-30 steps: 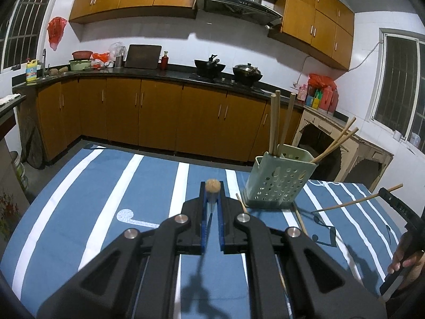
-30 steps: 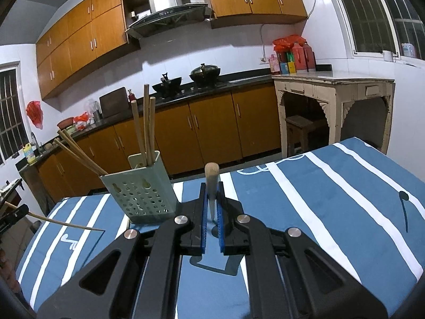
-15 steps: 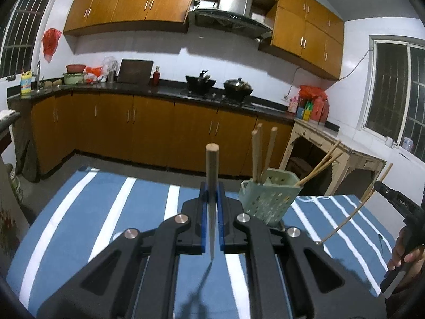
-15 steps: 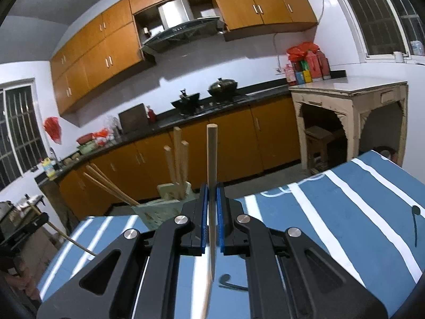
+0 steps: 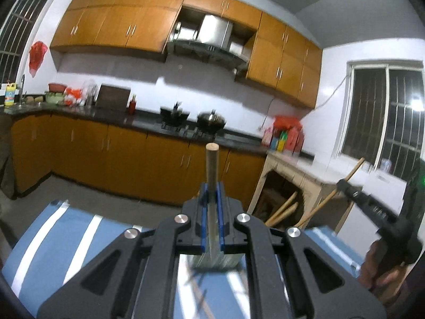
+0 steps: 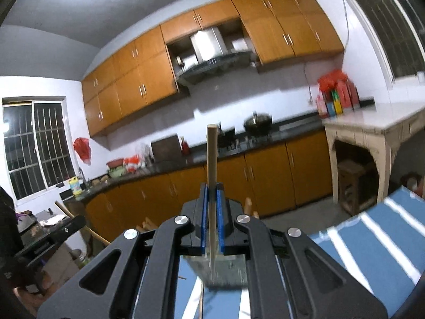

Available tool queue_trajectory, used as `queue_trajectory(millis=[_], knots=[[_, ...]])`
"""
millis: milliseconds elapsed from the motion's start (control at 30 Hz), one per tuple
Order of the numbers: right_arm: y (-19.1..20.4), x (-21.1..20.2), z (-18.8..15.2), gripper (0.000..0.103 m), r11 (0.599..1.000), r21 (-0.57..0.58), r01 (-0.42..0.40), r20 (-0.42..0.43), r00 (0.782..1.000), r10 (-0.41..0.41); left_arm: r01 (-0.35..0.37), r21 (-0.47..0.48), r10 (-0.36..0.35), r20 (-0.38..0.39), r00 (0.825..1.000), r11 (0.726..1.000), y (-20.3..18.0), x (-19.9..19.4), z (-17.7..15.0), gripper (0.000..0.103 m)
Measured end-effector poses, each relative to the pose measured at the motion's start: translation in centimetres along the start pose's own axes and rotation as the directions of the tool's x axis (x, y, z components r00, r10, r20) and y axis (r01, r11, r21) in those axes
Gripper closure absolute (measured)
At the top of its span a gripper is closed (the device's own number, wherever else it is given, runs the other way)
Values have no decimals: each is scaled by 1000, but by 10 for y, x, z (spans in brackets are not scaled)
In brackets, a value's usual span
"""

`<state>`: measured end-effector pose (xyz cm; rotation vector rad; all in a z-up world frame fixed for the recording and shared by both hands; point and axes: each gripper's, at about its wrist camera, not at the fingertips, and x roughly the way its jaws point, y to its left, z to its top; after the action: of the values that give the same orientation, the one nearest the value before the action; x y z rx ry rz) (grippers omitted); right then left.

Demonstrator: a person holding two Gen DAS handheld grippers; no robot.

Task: Organize utensils
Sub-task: 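Carry both chopsticks upright over the green holder and lower them in, then open both tools to drop the chopsticks into the holder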

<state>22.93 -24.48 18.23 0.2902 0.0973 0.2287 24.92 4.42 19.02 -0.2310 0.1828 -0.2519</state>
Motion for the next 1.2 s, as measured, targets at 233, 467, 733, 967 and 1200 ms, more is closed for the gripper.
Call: queue_trajectory(millis=[233,467,733,967,1200], knots=[[11,31,5,96,998,-56,42,104,994,-36,-43,4,42,128,991,999,-28,26,18,95],[3,76,-23,96,993,-81,82,16,997,-81,-78,-37,79,45,996,996,-24,84,-3,95],[-2,91,-40,96,994,-68,81,-40,996,-84,-84,-60,85,6,996,995,-10,110,-20,95],[-4,95,-46,94,996,-56,76,-94,992,-81,-94,-72,91,-50,995,993,-2,114,-29,93],[-1,74,-35,67,994,-51,94,-53,994,-97,-94,-71,92,-30,995,993,4,95,-21,70]])
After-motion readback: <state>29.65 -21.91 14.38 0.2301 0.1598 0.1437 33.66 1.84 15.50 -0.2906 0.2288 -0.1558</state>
